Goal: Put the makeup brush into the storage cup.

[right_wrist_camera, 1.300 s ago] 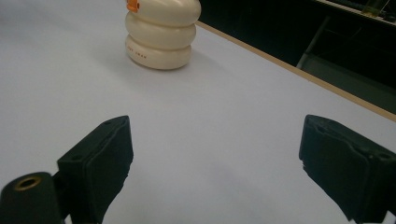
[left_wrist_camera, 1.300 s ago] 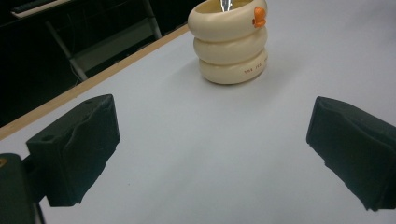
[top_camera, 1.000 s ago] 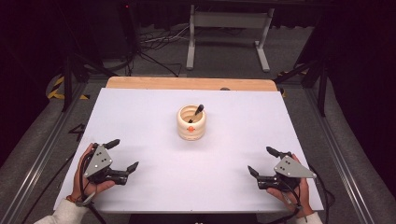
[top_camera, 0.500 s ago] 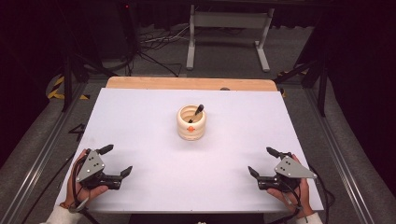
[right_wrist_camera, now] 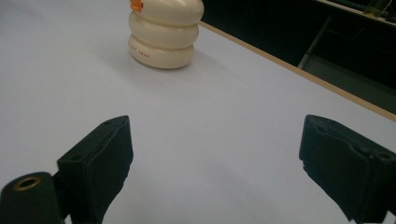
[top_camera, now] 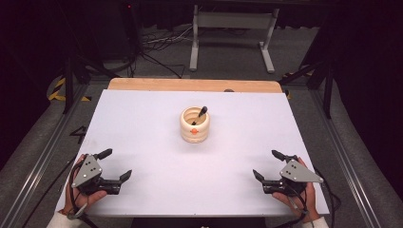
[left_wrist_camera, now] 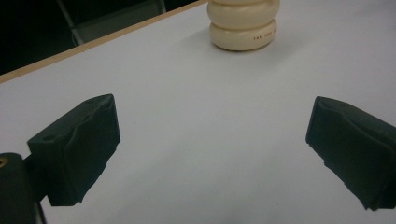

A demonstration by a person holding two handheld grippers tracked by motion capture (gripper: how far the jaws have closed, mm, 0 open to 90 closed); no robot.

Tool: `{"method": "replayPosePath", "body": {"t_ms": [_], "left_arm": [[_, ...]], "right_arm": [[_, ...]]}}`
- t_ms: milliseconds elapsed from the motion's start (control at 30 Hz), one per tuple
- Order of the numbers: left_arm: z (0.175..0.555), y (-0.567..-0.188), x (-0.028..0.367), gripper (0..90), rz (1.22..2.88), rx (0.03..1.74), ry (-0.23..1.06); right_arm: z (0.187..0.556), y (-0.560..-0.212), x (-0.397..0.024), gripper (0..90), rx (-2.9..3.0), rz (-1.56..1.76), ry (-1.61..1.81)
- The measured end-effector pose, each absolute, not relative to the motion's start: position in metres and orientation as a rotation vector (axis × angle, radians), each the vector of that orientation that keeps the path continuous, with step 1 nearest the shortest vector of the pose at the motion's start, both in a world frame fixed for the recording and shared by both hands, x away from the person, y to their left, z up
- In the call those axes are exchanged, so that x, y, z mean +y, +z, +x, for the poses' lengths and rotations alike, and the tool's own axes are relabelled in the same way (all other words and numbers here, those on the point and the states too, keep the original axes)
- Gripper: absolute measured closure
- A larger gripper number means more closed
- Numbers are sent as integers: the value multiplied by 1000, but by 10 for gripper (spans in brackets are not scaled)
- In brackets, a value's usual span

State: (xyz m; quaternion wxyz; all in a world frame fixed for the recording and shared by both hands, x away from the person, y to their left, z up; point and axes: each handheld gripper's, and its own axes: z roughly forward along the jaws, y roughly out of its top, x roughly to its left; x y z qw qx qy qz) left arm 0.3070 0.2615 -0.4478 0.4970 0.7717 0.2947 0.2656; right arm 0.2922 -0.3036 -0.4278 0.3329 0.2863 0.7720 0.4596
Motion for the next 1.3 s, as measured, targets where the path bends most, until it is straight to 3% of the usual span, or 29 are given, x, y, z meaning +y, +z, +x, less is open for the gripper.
{"method": "replayPosePath", "body": {"t_ms": [1300], "left_arm": [[307, -448, 250, 43, 1895, 672, 615]], "right_arm": [[293, -429, -301, 106, 2031, 735, 1185]]}}
